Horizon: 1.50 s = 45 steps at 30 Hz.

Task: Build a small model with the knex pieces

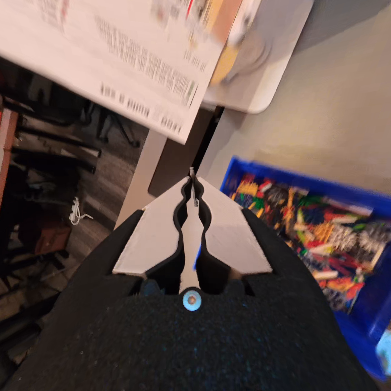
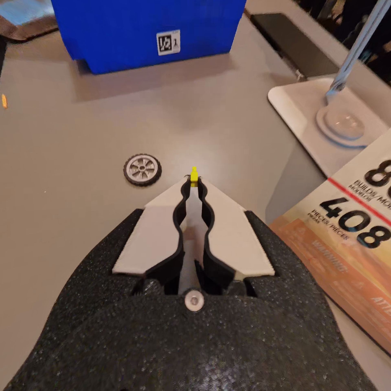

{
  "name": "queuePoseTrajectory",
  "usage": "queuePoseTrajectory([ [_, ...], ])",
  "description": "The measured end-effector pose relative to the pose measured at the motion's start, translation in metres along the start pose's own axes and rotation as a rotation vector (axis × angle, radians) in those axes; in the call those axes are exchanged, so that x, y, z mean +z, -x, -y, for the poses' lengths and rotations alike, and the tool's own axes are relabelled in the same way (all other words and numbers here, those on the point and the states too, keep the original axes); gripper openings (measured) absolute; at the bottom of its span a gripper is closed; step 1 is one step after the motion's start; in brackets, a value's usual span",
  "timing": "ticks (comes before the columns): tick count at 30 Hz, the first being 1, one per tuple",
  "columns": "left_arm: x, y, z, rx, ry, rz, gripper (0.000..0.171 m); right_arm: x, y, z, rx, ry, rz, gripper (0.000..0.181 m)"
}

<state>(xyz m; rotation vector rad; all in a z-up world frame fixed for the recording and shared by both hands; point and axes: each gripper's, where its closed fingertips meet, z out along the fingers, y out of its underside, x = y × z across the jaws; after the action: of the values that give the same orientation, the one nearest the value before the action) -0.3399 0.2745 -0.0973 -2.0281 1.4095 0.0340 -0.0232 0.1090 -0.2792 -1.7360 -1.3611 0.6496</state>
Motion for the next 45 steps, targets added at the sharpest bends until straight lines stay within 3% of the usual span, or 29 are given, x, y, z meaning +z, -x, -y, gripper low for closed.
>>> queuePoseTrajectory([
  [2, 0.001, -0.039, 0.048, -0.02, -0.092, -0.022, 0.0, -0.001, 0.005, 0.011, -0.034, -0.026, -0.02, 0.006],
  [7, 0.003, -0.156, 0.125, -0.116, -0.3, -0.1, 0.0, -0.011, 0.025, 0.037, -0.106, -0.107, -0.028, 0.006],
  [14, 0.019, -0.321, 0.142, -0.205, -0.488, -0.21, 0.0, -0.036, 0.049, 0.056, -0.128, -0.239, 0.026, 0.006],
  [17, 0.034, -0.362, 0.134, -0.241, -0.51, -0.199, 0.0, -0.044, 0.065, 0.056, -0.134, -0.277, 0.095, 0.006],
  [19, 0.038, -0.374, 0.129, -0.289, -0.538, -0.197, 0.0, -0.042, 0.073, 0.049, -0.159, -0.244, 0.101, 0.006],
  [22, 0.048, -0.388, 0.121, -0.434, -0.59, -0.307, 0.0, -0.039, 0.087, 0.043, -0.194, -0.214, 0.115, 0.006],
  [25, 0.063, -0.399, 0.109, -0.578, -0.579, -0.467, 0.0, -0.033, 0.096, 0.039, -0.227, -0.19, 0.115, 0.006],
  [29, 0.083, -0.399, 0.087, -0.661, -0.523, -0.511, 0.0, -0.019, 0.104, 0.026, -0.289, -0.113, 0.094, 0.006],
  [34, 0.096, -0.41, 0.078, -0.632, -0.463, -0.522, 0.0, 0.001, 0.107, 0.01, -0.347, -0.01, 0.055, 0.006],
  [45, 0.109, -0.422, 0.072, -0.534, -0.366, -0.462, 0.0, 0.013, 0.108, -0.001, -0.385, 0.065, 0.026, 0.006],
])
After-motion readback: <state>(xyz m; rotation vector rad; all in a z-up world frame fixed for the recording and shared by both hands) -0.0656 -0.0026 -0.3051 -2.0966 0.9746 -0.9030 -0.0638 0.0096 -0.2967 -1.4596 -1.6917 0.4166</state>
